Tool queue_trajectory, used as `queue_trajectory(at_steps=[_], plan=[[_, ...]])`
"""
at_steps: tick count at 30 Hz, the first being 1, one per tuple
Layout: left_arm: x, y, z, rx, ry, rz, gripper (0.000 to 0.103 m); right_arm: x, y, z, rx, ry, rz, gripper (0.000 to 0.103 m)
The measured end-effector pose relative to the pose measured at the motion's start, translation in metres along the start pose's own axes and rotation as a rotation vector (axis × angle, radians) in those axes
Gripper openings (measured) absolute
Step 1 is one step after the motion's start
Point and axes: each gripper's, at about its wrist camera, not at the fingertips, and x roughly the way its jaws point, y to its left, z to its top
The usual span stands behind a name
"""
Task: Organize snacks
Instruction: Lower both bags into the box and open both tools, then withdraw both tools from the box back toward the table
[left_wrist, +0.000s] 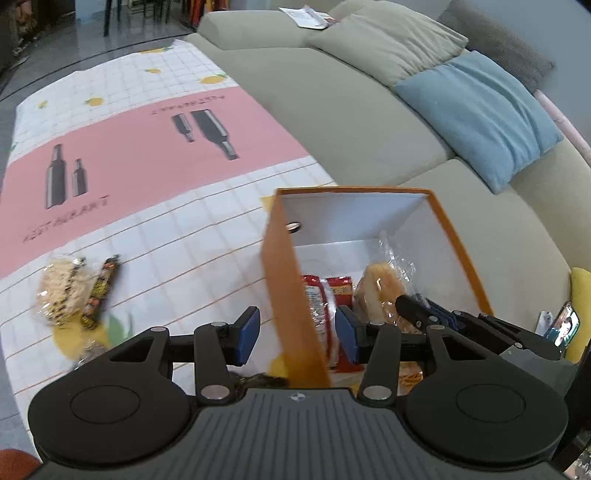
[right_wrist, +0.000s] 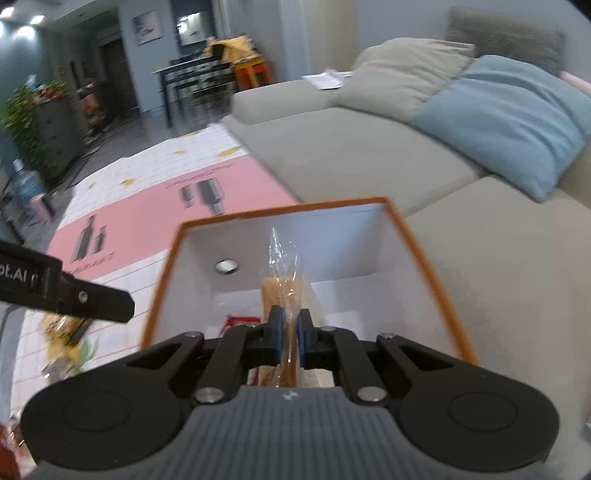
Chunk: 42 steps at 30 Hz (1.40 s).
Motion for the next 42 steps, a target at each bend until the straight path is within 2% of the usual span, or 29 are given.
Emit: queue_trajectory(at_steps=[2, 6, 10, 17, 19, 21, 24, 28, 30, 36, 42], plan=[[-0.003, 0.006, -0.002, -0.016, 0.003, -0.007, 0.056, 0.003, 0.007, -0.002, -0.007, 0.028, 0.029, 0.005], [-0.015, 0.015, -0.008, -0.032, 0.002, -0.034, 0.056, 0.015, 0.004, -0.002, 0.068, 0.110, 0.105, 0.005], [-0.027, 0.021, -0.011, -0.068, 0.004, -0.079, 0.056, 0.026, 0.006, 0.000, 0.098, 0.159, 0.123, 0.005], [-0.045, 0.032, -0.020, -0.103, -0.006, -0.100, 0.057, 0.047, 0.005, -0.004, 0.191, 0.289, 0.176, 0.007], [-0.048, 0.036, -0.023, -0.114, -0.010, -0.101, 0.057, 0.056, 0.002, -0.008, 0.255, 0.339, 0.216, 0.016], [-0.052, 0.040, -0.025, -0.120, -0.014, -0.099, 0.057, 0.067, -0.006, -0.016, 0.356, 0.391, 0.243, 0.017], [-0.060, 0.046, -0.028, -0.125, -0.020, -0.097, 0.057, 0.063, -0.007, -0.019, 0.381, 0.376, 0.248, 0.017], [-0.072, 0.050, -0.032, -0.124, -0.038, -0.114, 0.058, 0.049, -0.002, -0.015, 0.366, 0.355, 0.226, 0.028], [-0.081, 0.050, -0.034, -0.117, -0.052, -0.125, 0.059, 0.038, 0.005, -0.011, 0.337, 0.331, 0.194, 0.028], [-0.105, 0.053, -0.047, -0.084, -0.108, -0.138, 0.059, -0.008, 0.019, -0.002, 0.238, 0.231, 0.099, 0.030], [-0.122, 0.063, -0.065, -0.037, -0.151, -0.105, 0.059, -0.052, 0.043, 0.000, 0.160, 0.110, 0.094, 0.037]])
